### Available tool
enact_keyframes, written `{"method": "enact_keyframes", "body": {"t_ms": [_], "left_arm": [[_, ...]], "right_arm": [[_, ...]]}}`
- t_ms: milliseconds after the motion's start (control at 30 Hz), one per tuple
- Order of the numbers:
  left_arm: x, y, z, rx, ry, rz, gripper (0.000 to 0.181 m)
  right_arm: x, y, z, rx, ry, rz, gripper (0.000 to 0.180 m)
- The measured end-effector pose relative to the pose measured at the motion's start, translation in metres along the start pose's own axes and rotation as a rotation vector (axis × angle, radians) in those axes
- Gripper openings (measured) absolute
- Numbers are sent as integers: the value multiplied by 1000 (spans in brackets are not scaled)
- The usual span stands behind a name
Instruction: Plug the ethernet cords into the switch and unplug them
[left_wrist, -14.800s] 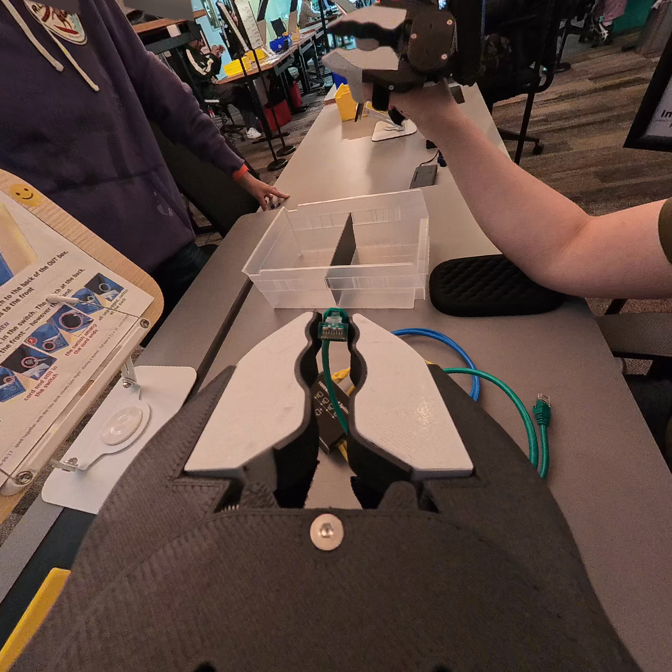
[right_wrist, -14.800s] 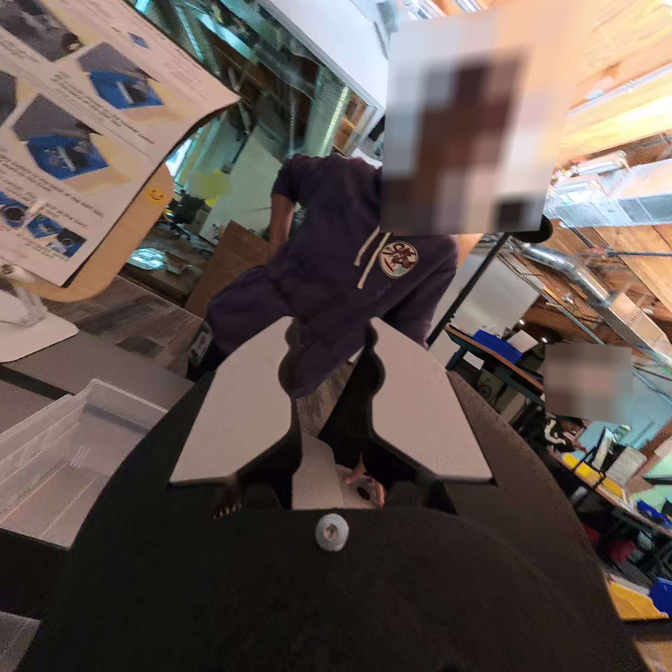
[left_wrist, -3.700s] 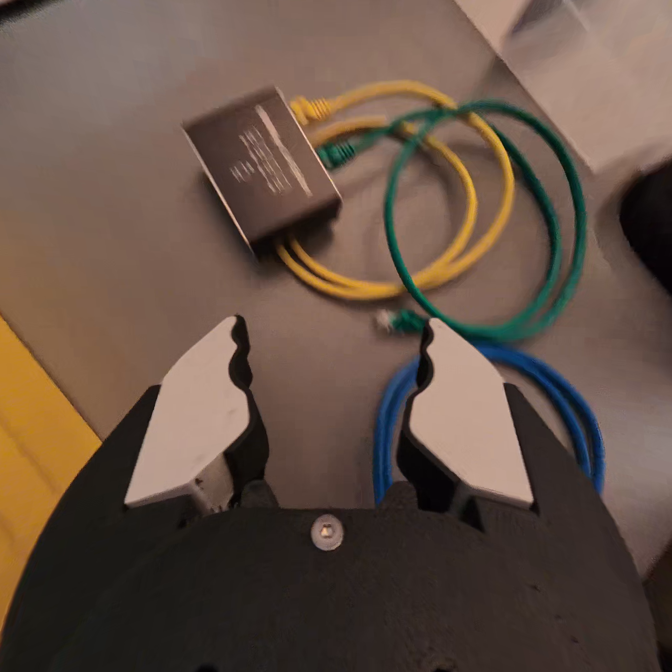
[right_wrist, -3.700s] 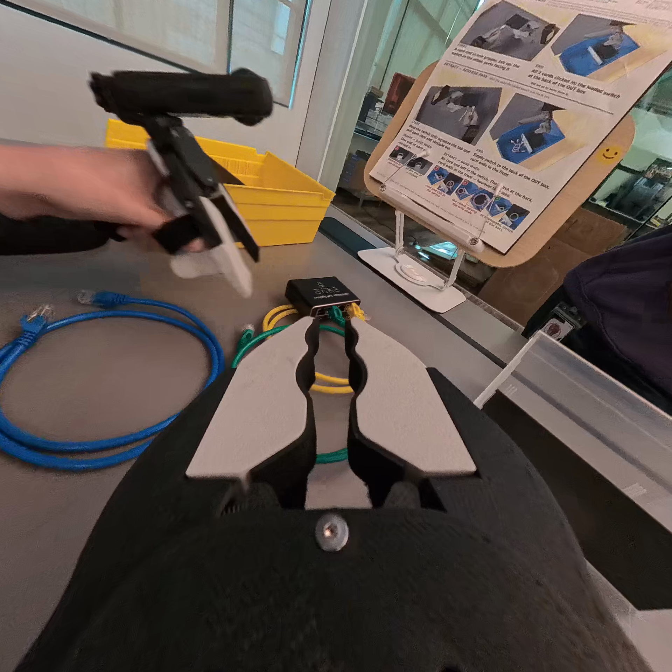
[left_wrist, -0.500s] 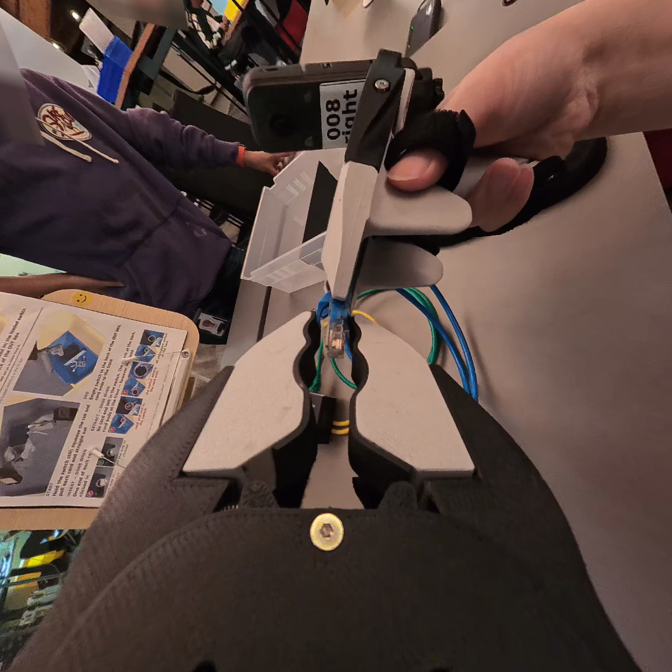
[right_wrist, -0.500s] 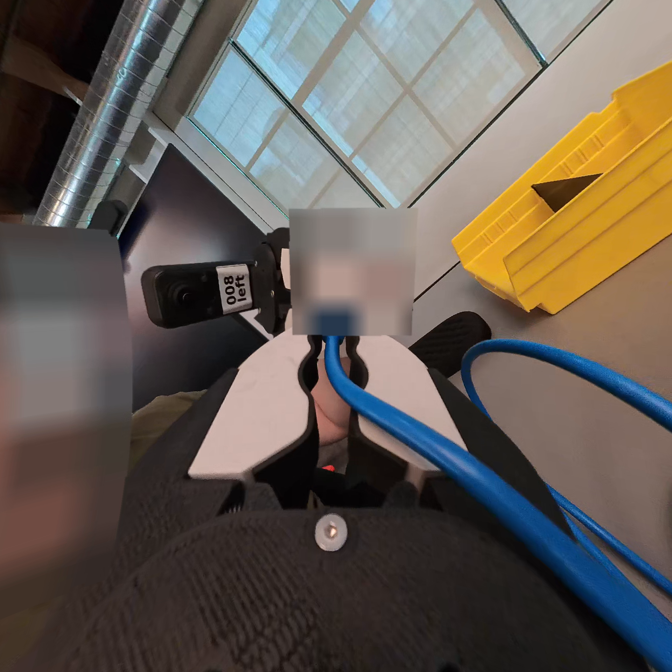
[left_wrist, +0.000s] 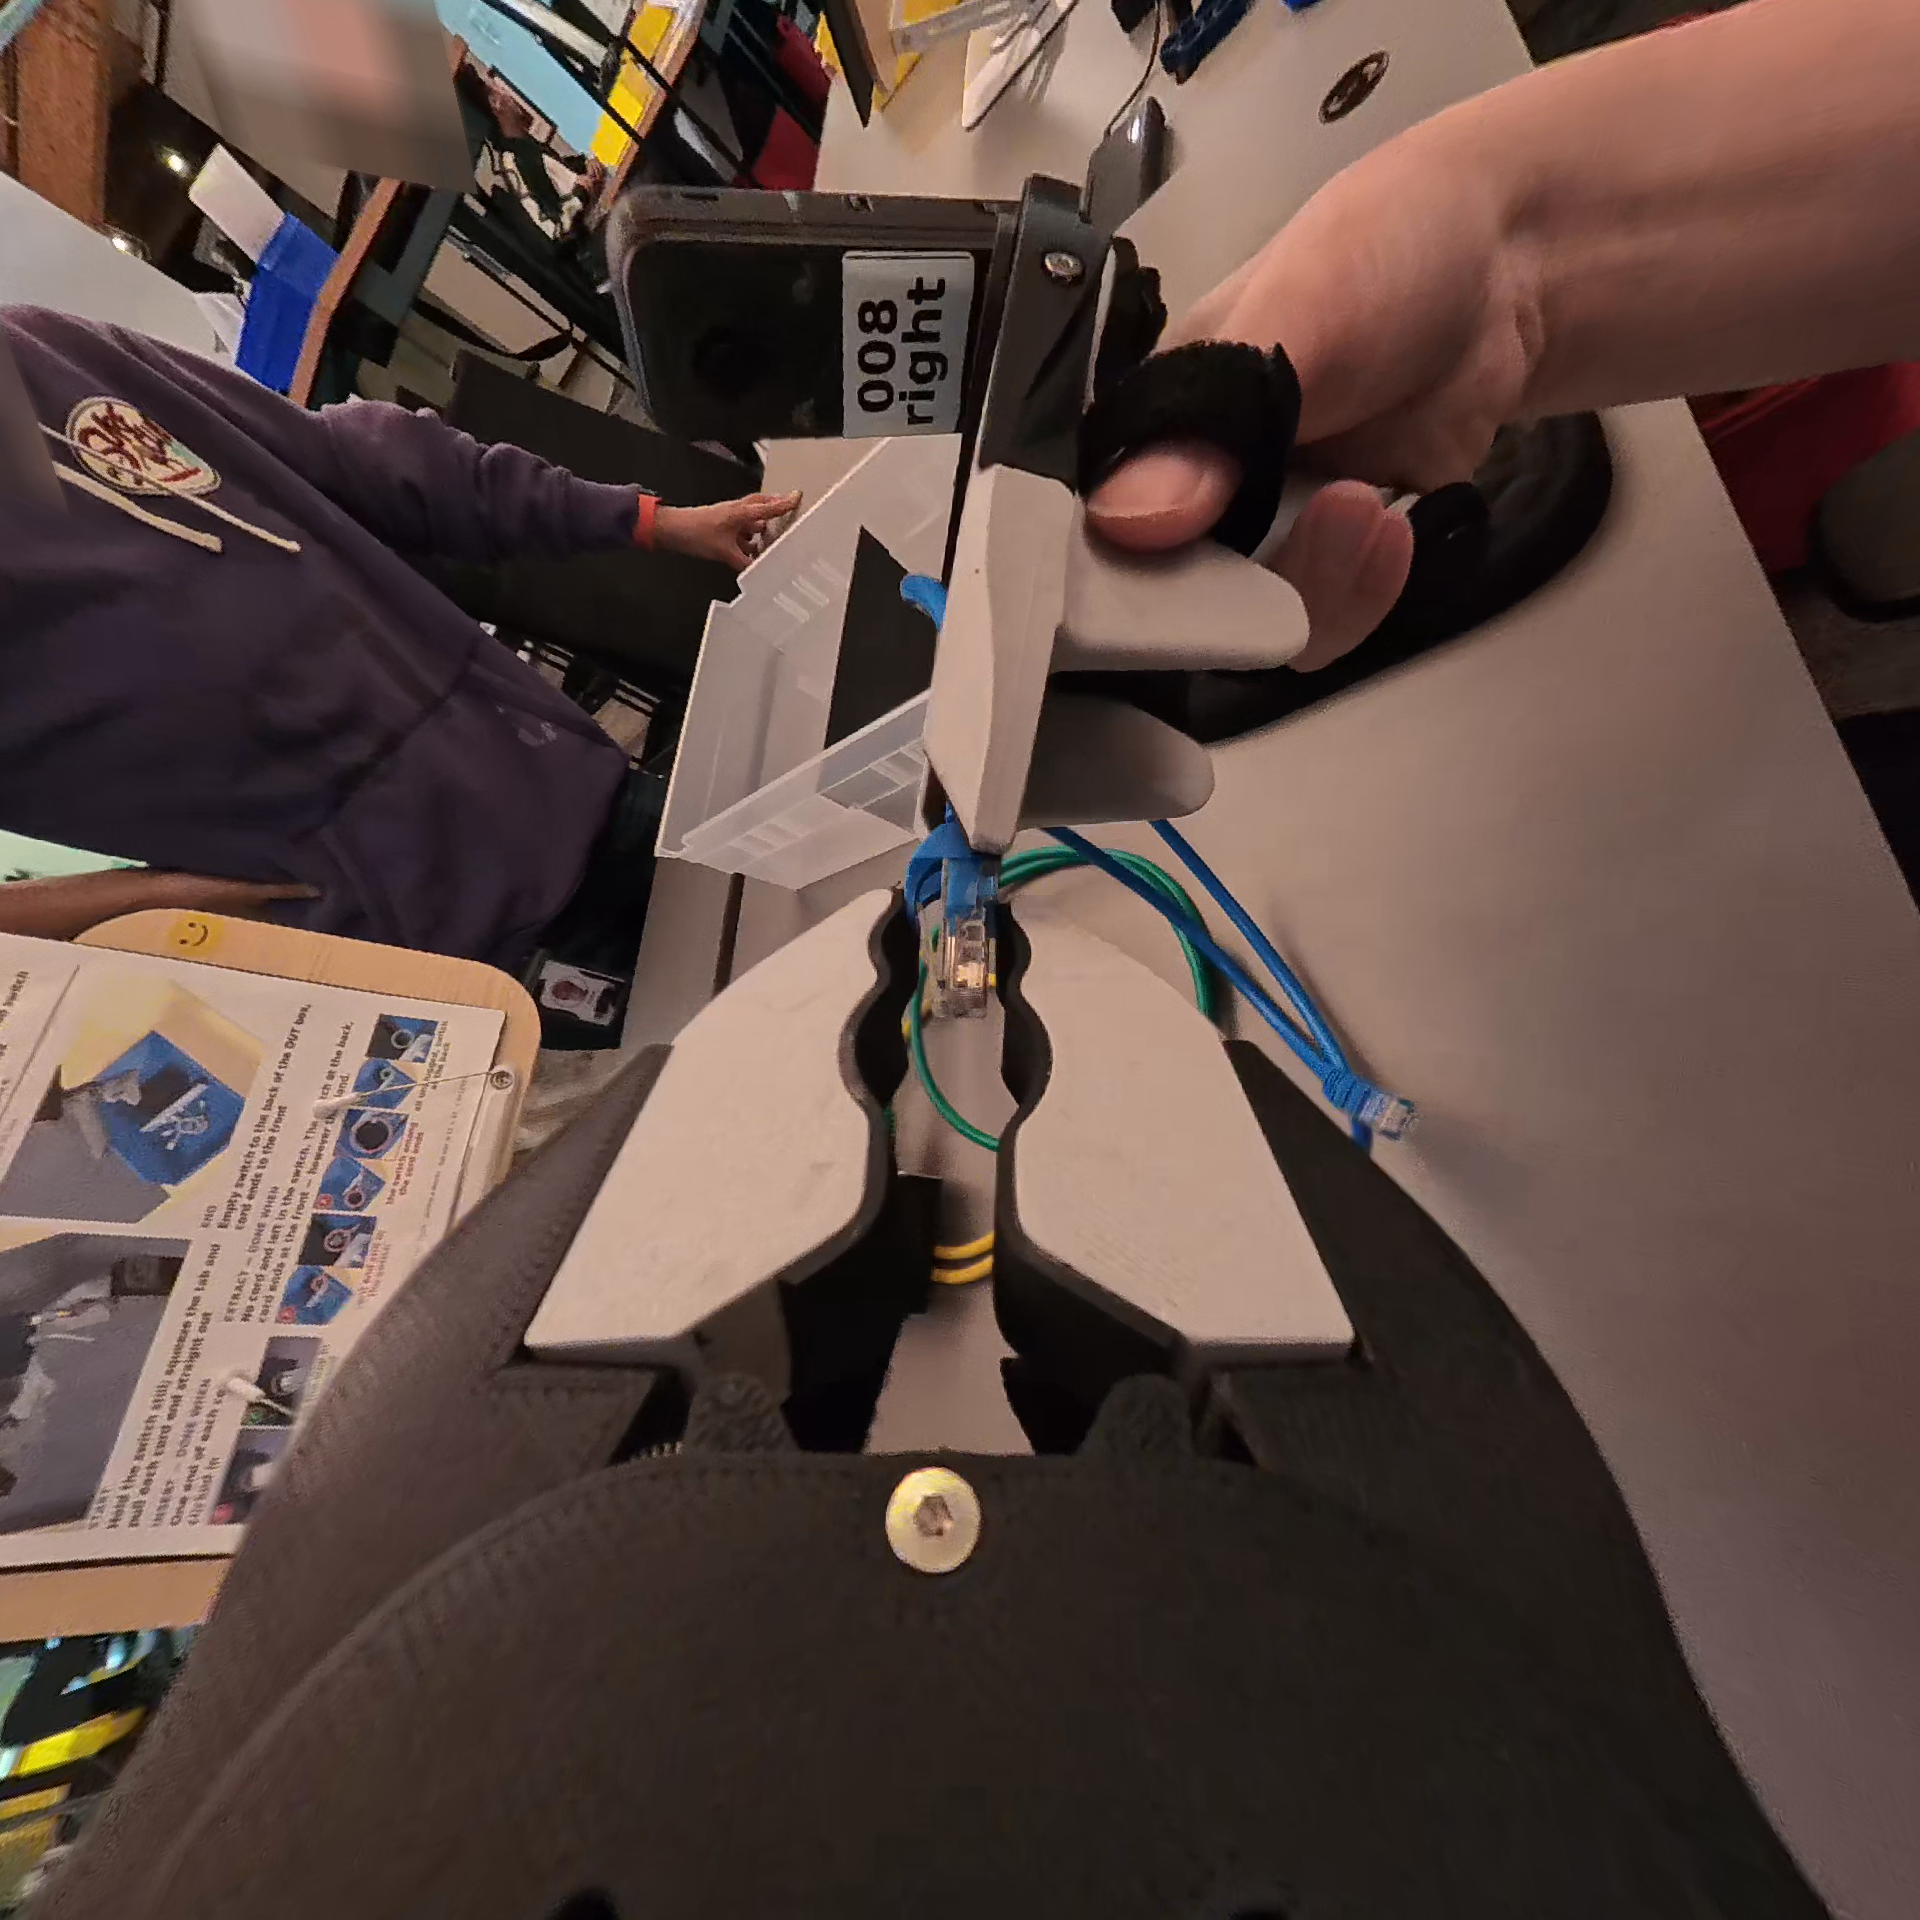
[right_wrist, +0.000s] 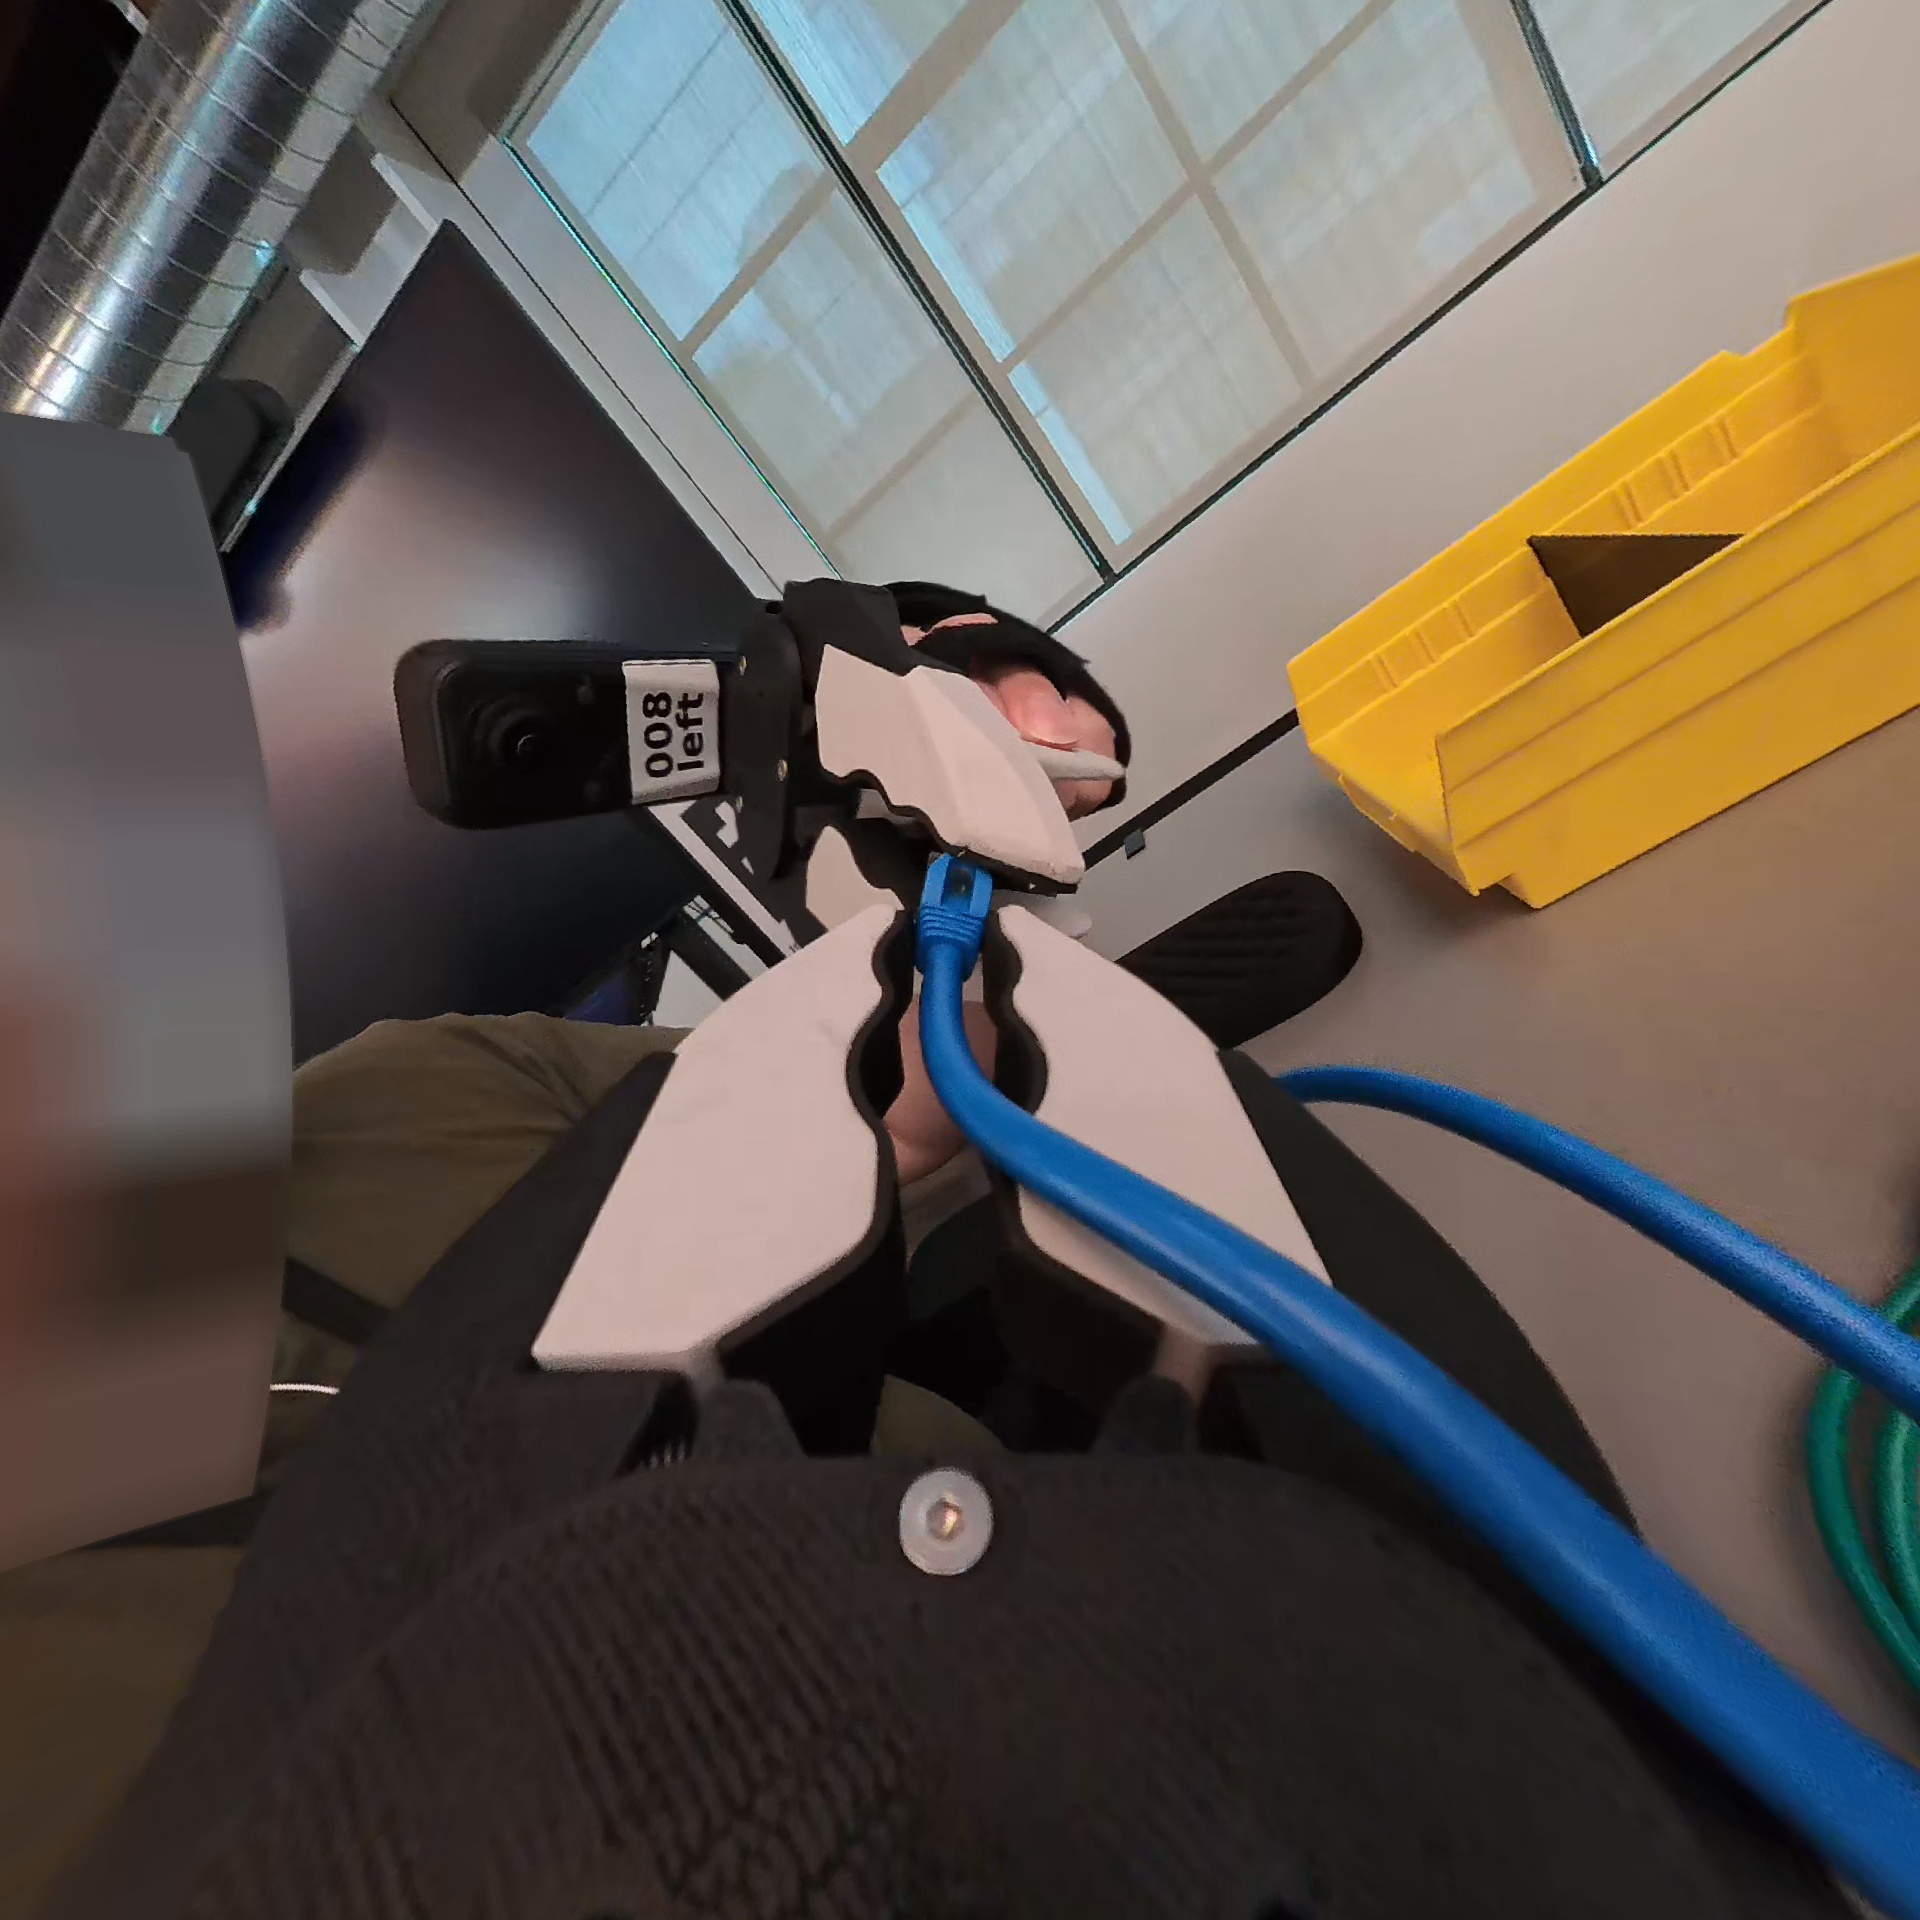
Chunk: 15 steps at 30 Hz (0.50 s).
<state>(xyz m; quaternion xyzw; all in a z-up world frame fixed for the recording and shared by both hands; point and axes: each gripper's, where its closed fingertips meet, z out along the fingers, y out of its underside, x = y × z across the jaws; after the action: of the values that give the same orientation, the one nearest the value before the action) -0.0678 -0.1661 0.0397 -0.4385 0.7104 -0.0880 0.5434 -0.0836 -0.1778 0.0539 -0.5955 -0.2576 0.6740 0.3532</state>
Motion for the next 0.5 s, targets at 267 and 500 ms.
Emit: {"method": "enact_keyframes", "body": {"t_ms": [267, 500], "left_arm": [[-1, 4, 6, -29, -3, 51, 14], [-71, 61, 20, -104, 186, -359, 87]], "right_arm": [[6, -1, -5, 32, -16, 60, 12], [3, -5, -36, 68, 70, -71, 12]]}}
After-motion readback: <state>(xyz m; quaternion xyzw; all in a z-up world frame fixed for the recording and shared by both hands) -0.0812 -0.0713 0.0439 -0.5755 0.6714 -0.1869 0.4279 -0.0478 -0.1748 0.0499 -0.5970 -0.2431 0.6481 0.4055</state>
